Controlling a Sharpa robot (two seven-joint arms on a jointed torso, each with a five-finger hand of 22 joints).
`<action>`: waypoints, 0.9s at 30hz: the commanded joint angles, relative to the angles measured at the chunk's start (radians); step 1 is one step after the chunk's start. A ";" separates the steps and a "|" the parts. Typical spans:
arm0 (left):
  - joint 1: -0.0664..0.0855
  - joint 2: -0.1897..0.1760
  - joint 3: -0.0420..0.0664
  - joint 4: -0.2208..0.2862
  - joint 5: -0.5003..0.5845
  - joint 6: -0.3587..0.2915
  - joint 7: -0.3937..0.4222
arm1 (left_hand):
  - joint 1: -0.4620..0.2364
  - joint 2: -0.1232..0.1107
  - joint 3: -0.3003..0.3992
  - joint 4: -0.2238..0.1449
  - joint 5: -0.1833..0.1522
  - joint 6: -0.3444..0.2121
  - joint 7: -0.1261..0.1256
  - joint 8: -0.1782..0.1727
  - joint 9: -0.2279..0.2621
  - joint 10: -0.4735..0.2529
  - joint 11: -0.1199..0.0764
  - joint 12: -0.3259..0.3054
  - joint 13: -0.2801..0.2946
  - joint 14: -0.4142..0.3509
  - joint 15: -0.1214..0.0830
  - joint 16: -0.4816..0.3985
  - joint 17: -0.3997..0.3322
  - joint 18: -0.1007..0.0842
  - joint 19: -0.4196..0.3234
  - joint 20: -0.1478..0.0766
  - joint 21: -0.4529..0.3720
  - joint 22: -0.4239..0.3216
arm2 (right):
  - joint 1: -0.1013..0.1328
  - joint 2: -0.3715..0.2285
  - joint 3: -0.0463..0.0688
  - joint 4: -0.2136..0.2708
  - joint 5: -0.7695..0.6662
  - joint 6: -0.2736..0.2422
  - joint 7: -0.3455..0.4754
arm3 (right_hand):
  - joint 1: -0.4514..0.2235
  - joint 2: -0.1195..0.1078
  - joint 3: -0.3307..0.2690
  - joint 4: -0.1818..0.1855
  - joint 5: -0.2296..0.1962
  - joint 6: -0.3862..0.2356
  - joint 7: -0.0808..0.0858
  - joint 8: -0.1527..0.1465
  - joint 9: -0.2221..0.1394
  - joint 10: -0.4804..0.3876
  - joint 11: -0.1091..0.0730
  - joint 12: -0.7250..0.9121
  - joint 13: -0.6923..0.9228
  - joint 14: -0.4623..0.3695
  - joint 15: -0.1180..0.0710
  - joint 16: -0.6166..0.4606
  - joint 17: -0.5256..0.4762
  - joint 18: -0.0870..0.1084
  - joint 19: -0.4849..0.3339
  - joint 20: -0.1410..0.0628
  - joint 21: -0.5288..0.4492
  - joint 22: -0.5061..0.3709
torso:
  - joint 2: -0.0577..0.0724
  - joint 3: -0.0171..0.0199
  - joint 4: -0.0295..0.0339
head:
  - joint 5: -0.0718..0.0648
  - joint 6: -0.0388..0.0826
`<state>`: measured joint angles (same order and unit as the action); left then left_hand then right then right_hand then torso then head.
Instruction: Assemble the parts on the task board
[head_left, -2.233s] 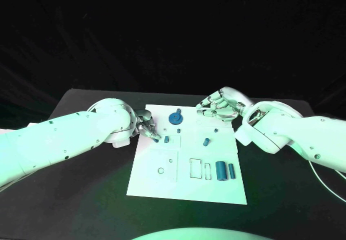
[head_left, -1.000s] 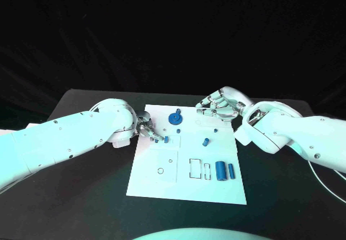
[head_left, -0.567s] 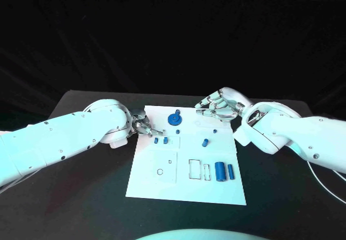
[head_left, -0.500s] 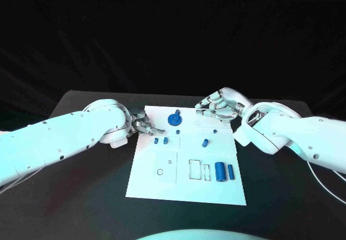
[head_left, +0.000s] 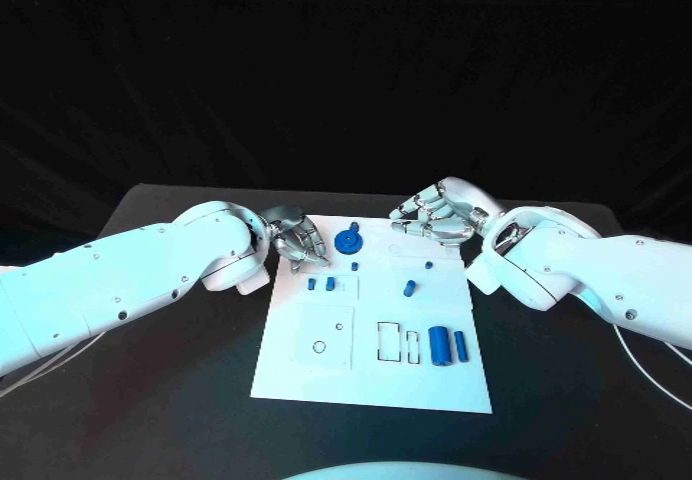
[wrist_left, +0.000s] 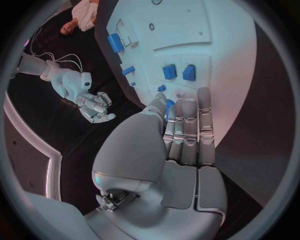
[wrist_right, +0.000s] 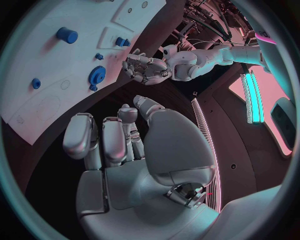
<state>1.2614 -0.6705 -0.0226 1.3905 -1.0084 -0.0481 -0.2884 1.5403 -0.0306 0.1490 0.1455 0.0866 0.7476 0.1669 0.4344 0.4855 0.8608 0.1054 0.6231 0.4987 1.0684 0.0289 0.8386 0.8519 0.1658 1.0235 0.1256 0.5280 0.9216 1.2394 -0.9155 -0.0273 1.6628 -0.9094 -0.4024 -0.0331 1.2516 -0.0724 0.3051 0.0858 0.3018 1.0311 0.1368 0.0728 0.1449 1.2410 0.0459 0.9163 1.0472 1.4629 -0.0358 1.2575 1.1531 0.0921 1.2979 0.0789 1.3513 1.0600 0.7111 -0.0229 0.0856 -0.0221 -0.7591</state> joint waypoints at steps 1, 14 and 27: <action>-0.002 0.016 -0.004 0.002 -0.124 -0.071 0.186 | 0.050 -0.030 0.049 -0.017 0.003 0.006 0.005 -0.039 -0.050 -0.004 0.003 -0.061 -0.068 -0.028 0.002 -0.045 -0.050 0.012 -0.017 0.006 -0.025 -0.015 | -0.001 0.001 0.000 -0.001 -0.002 -0.004 0.011 | -0.006 0.002 -0.001 0.004 0.006 -0.006 0.000 -0.003 0.002 -0.006 0.001 -0.005 -0.002 0.024 0.007 -0.004 -0.002 0.012 -0.009 0.001 -0.007 -0.002 | 0.001 -0.0017 -0.0005 | -0.003 0.005; -0.027 0.081 -0.016 -0.031 -0.348 -0.091 0.210 | 0.006 -0.101 0.074 0.009 0.000 0.086 0.001 -0.121 -0.176 0.024 0.008 -0.178 -0.232 0.026 0.010 -0.047 -0.132 0.018 0.031 0.013 -0.054 -0.045 | -0.001 0.001 0.000 -0.001 -0.002 -0.008 0.014 | -0.004 0.003 0.000 0.003 0.009 -0.006 0.000 -0.003 0.002 -0.007 0.001 -0.006 -0.003 0.023 0.007 -0.006 -0.003 0.012 -0.010 0.001 -0.008 -0.003 | 0.002 -0.0016 -0.0004 | -0.010 0.010; -0.033 0.145 -0.017 -0.079 -0.467 -0.054 0.147 | -0.013 -0.106 0.086 0.027 -0.001 0.152 -0.008 -0.184 -0.258 0.077 0.000 -0.227 -0.334 0.211 -0.003 0.279 0.086 0.008 0.177 0.001 0.065 0.036 | -0.001 0.001 0.000 0.001 -0.004 -0.017 0.014 | -0.003 0.004 0.001 0.003 0.012 -0.006 0.000 -0.003 0.002 -0.006 0.001 -0.003 -0.001 0.024 0.007 -0.003 0.001 0.012 -0.009 0.001 -0.008 -0.002 | 0.001 0.0003 -0.0011 | -0.012 0.009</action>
<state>1.2290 -0.5318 -0.0403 1.3145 -1.4146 -0.1249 -0.1202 1.5353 -0.1331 0.2335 0.1667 0.0866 0.8919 0.1571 0.2550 0.2290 0.9311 0.1071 0.3999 0.1669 1.2729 0.0269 1.1130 0.9348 0.1654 1.1932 0.1275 0.5883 0.9539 1.2394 -0.9157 -0.0273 1.6621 -0.9089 -0.4134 -0.0299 1.2516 -0.0725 0.3051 0.0857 0.3100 1.0311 0.1367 0.0730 0.1455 1.2410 0.0459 0.9163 1.0457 1.4629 -0.0358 1.2575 1.1532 0.0920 1.2980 0.0790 1.3480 1.0579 0.7123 -0.0232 0.0850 -0.0351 -0.7498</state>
